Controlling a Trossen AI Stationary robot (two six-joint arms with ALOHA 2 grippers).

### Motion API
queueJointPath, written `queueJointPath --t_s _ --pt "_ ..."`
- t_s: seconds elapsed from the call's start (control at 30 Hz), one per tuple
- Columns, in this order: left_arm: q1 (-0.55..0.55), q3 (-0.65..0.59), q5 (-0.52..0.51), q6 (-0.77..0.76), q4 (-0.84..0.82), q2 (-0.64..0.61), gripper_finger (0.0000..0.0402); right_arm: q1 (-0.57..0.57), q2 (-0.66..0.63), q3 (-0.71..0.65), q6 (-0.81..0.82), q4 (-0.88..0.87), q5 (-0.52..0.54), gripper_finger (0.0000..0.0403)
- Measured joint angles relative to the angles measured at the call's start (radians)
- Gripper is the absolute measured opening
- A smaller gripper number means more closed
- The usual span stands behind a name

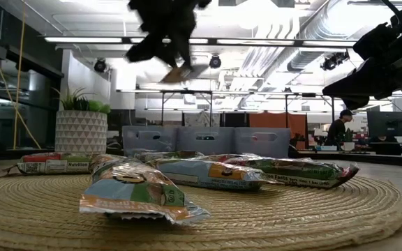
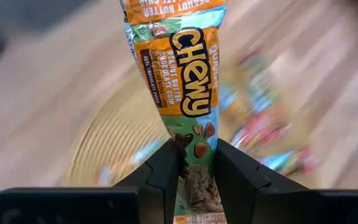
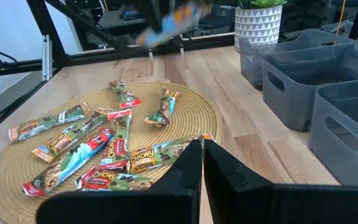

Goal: Pick and place Granola Bars by type
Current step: Put the yellow granola bar into the middle black bin

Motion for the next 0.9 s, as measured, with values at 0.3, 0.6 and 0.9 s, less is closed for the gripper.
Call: queueJointPath --t_s 0.3,0.6,0.9 --pt "0.076 0.224 -0.189 0.192 0.089 0.0 0.0089 0.0 0.0 0.0 0.0 -0.001 0.0 0.0" --pt "0.309 0.321 -0.186 0.27 0.131 0.0 0.0089 0.0 0.0 0.0 0.0 -0.001 0.0 0.0" --pt "0.533 0.32 0.033 0.25 0.078 0.104 0.0089 0.0 0.0 0.0 0.0 -0.001 0.0 0.0"
